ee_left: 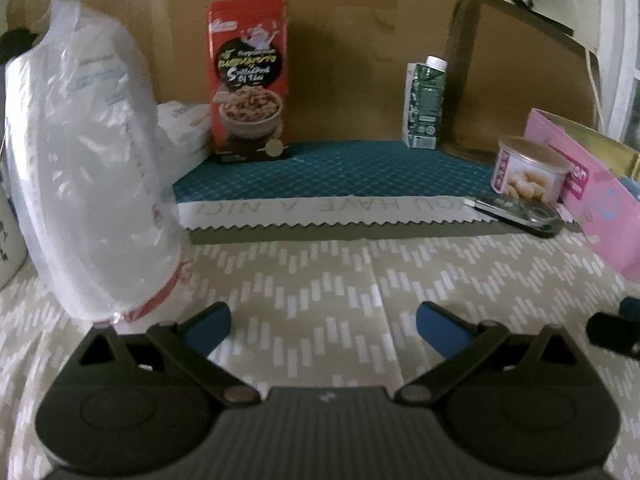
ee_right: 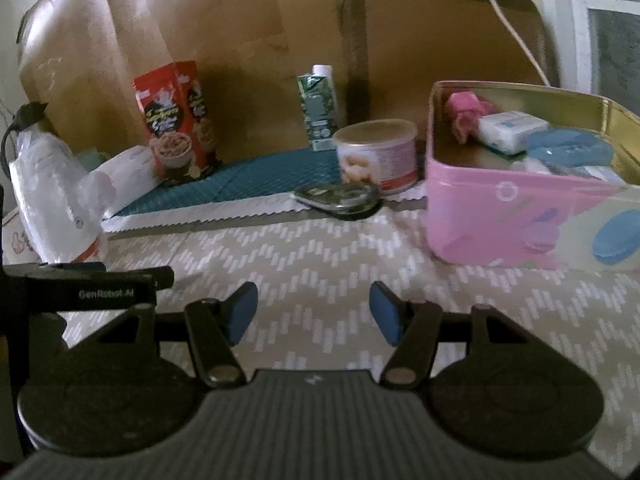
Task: Organize soft objects
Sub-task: 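Withdraw the open left tool from the tin back over the table, then reach the right tool toward the tape dispenser beside the cookie can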
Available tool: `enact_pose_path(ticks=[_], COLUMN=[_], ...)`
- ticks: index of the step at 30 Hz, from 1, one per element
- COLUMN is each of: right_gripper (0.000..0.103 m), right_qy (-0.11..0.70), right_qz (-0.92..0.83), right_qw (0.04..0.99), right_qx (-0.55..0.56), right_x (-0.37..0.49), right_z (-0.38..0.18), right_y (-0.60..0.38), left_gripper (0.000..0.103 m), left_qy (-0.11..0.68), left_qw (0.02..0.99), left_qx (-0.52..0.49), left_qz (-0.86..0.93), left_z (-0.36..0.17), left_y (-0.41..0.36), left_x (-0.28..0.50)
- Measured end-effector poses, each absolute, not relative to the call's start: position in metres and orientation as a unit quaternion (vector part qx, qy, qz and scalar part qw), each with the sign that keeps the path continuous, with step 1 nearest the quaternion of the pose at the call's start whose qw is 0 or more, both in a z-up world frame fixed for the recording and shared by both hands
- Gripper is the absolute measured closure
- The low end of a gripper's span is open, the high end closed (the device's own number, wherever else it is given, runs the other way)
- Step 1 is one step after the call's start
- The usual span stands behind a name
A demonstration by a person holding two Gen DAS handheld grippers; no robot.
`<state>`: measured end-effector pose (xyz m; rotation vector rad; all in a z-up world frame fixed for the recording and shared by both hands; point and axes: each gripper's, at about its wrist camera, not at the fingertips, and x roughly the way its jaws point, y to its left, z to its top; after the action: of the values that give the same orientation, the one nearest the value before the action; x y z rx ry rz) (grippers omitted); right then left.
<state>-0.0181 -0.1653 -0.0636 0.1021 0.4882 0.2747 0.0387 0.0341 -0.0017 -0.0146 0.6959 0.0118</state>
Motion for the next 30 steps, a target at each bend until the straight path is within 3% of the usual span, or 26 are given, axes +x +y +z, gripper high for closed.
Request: enact_pose_path(ticks=[8, 16, 30], right_gripper=[0.038, 0.032, 0.026], right_qy=[0.250, 0.226, 0.223], right_qz=[0.144, 0.147, 0.168], right_qw=[0.957, 0.963, 0.959], right_qx=[0.038, 0.011, 0.046], right_x=[-0.013, -0.019, -0.018], right_z=[-0.072, -0.079, -0.081], right_y=[-0.151, -0.144, -0.151], left_gripper=[0.001, 0.000, 0.000], left_qy=[0.342, 0.342, 0.342], left_qw=[0.940, 0.939, 0.940], left_qx=[-0.005, -0.002, -0.003], left_qz=[0.013, 0.015, 0.014], left_z=[-0.003, -0.004, -0.004], left_y=[0.033, 0.033, 0.033], left_x=[0.038, 0.038, 0.038])
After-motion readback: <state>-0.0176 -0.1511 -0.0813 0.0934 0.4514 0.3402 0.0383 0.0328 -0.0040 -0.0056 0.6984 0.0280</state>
